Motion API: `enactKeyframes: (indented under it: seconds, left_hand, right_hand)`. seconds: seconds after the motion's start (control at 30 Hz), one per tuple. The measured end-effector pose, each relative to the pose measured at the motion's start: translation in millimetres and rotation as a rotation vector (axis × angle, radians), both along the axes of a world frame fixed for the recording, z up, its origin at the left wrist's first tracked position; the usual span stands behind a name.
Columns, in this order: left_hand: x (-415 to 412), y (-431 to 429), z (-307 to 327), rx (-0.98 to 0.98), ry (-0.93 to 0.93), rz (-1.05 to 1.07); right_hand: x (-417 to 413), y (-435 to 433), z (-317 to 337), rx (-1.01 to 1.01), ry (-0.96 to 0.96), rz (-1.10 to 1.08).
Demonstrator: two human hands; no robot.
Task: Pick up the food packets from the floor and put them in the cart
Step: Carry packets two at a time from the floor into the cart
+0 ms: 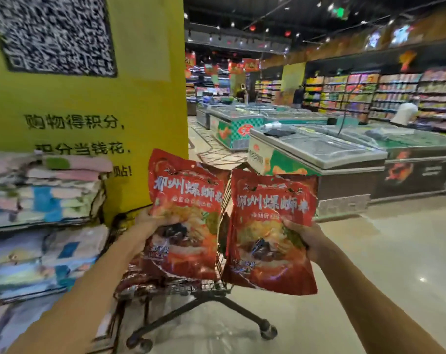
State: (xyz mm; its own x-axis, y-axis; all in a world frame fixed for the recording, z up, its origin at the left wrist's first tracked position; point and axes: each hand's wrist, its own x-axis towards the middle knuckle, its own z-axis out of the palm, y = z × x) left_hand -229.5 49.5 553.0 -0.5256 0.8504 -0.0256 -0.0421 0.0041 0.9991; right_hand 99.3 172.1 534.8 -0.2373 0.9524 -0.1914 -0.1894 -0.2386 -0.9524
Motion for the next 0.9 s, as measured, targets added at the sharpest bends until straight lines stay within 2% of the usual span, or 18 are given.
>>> enactKeyframes:
  seconds: [0.2, 0.63, 0.9]
  left_hand:
    - [-90.6, 33.8, -21.3, -0.121, 0.044, 0.087]
    - [-247.4, 179.7, -92.3, -0.302, -0.106, 0.158]
    - [-357.0, 222.1, -222.4, -0.559, -0.232, 0.193]
  right_hand:
    - [-113.0, 71.9, -15.9, -0.066, -0.039, 0.190]
    - [-288.6, 293.8, -82.1, -0.252, -0.231, 0.349]
    - [-375.4, 345.4, -155.1, -0.410, -0.359, 0.421]
